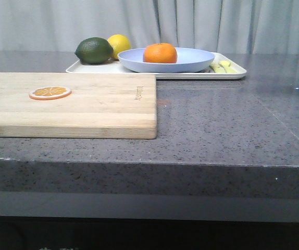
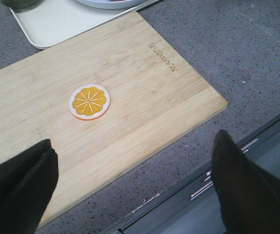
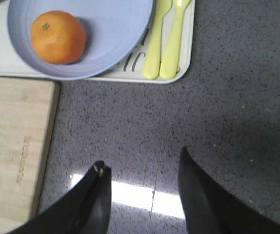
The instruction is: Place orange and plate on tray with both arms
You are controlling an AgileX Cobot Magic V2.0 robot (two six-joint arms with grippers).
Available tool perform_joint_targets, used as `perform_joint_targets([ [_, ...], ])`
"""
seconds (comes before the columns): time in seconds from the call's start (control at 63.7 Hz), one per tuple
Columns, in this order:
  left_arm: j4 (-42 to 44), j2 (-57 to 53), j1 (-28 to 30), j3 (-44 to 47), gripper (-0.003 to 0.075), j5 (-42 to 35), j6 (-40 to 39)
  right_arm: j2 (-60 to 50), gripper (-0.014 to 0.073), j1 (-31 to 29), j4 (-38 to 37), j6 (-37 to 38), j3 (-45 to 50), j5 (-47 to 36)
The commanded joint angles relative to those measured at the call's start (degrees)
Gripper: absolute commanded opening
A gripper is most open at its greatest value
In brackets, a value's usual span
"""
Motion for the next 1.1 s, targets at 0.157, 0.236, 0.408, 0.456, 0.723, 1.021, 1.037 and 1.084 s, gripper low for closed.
perform_joint_targets([
  [0.157, 0.0, -0.08, 0.14, -1.37, 0.0621, -4.26, -0.6, -19.61, 0.0353, -0.22, 0.3, -9.95, 15.5, -9.78],
  [0.236, 0.0, -0.08, 0.14, -1.37, 0.0621, -4.26, -0.6, -24.89, 0.0353, -0.22, 0.3, -13.55, 21.86, -12.34],
  [0.408, 0.0, -0.08, 0.14, -1.37, 0.0621, -4.26, -0.6, -36.05, 0.0353, -0.22, -0.56, -19.39, 34.59, -17.51],
  [0.456, 0.0, -0.08, 0.14, -1.37, 0.0621, -4.26, -0.6, -39.33, 0.0353, -0.22, -2.28, -19.76, 37.75, -18.57],
  [0.723, 0.0, -0.08, 0.14, -1.37, 0.0621, -4.15, -0.6, -58.84, 0.0353, -0.22, -8.77, -19.71, 56.05, -23.84],
  [1.021, 0.0, -0.08, 0.14, -1.37, 0.061, -4.15, -0.6, -66.27, 0.0297, -0.22, -8.7, -19.71, 64.04, -21.12],
  [1.037, 0.0, -0.08, 0.14, -1.37, 0.0603, -4.15, -0.6, -66.27, 0.0281, -0.22, -8.64, -19.71, 64.06, -21.12],
  [1.084, 0.0, -0.08, 0.14, -1.37, 0.0575, -4.15, -0.6, -66.27, 0.0224, -0.22, -8.3, -19.71, 64.06, -21.12],
])
